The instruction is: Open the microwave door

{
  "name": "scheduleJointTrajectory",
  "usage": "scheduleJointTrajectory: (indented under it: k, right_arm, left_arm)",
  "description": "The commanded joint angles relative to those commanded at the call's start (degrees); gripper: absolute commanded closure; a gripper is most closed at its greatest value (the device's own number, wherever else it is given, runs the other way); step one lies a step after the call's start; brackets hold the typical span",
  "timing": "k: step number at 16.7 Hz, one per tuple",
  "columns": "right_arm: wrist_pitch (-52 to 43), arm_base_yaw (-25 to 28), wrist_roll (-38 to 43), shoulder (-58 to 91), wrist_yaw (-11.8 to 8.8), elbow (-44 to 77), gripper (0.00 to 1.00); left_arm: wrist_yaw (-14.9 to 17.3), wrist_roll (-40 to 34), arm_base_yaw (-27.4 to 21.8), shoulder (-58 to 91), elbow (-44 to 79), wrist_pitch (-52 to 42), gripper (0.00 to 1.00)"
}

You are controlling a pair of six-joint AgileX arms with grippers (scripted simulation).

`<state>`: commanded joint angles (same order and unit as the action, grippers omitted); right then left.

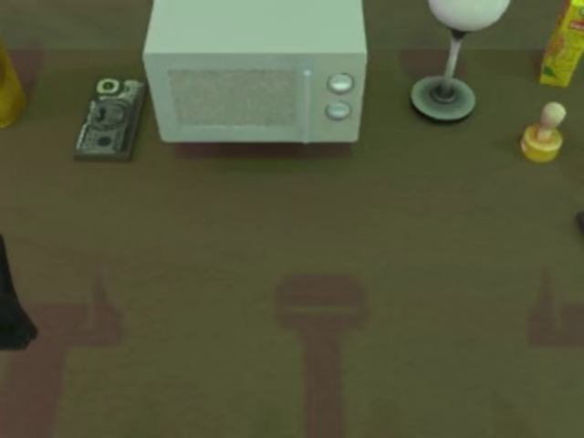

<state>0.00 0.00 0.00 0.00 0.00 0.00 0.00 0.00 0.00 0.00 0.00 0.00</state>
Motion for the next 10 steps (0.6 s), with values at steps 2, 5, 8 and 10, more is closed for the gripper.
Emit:
scheduleJointTrajectory:
  k: [2,5,8,10]
  right_arm:
    - [0.00,0.00,0.00,0.00,0.00,0.00,0.00]
    - [0.00,0.00,0.00,0.00,0.00,0.00,0.00]
    - [0.00,0.00,0.00,0.00,0.00,0.00,0.00]
    - [0.00,0.00,0.00,0.00,0.00,0.00,0.00]
  left_arm:
    - [0.00,0.00,0.00,0.00,0.00,0.00,0.00]
    - [-0.47,-1.11,-1.30,3.47,3.47,-2.01,0.00]
    - [-1.77,-3.68,-4.18,12.30,12.33,-7.04,0.00]
    - [-3.04,-5.98,-6.72,20.99,21.17,-11.83,0.00]
